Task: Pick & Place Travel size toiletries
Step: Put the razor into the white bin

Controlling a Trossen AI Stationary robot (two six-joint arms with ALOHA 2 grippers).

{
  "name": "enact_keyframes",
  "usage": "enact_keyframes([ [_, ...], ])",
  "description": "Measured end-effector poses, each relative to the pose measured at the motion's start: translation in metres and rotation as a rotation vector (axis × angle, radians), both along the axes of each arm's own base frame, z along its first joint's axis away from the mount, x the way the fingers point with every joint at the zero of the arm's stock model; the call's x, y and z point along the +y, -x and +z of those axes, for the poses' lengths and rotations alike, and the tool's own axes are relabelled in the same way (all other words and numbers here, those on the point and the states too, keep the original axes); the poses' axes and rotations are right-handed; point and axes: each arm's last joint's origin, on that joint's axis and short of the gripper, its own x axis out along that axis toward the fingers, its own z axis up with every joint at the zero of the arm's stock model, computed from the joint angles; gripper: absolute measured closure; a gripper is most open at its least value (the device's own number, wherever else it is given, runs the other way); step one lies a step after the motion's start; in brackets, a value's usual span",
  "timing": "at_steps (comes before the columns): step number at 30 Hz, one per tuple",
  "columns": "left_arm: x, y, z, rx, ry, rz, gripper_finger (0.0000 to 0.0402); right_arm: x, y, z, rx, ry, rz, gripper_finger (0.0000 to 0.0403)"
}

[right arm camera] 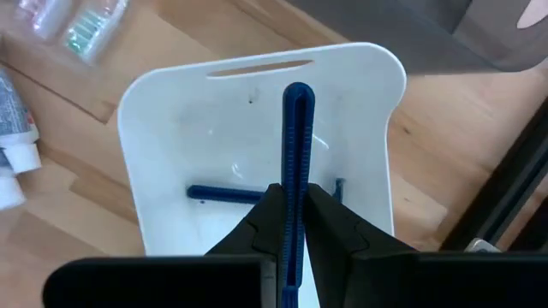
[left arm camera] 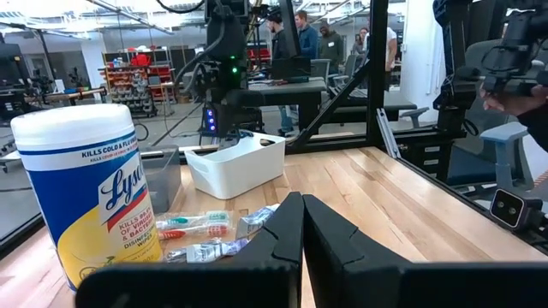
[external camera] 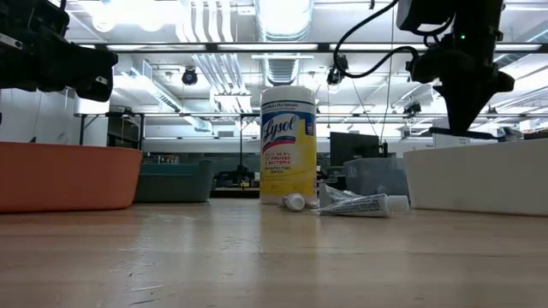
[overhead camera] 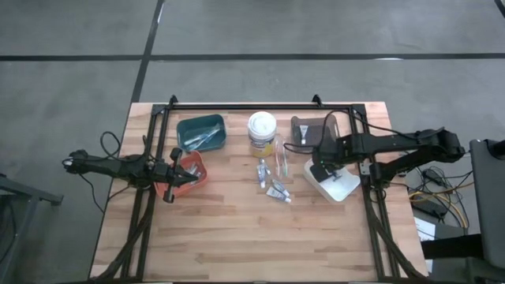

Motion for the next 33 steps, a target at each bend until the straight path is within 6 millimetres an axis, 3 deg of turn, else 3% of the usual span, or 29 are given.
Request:
enact_keyframes([
  [10,0.0000,0.0000,0.0000,0.000,0.005,0.000,0.0394,0.0000,-0.0007,0.0021,0.032,0.020,0.184,0.0375],
  [33,0.0000,0.0000,0.0000,0.000,0.006,0.000,0.0394,0.0000,-0.0013,0.0024,0.032,0.021,0.197,0.0374],
])
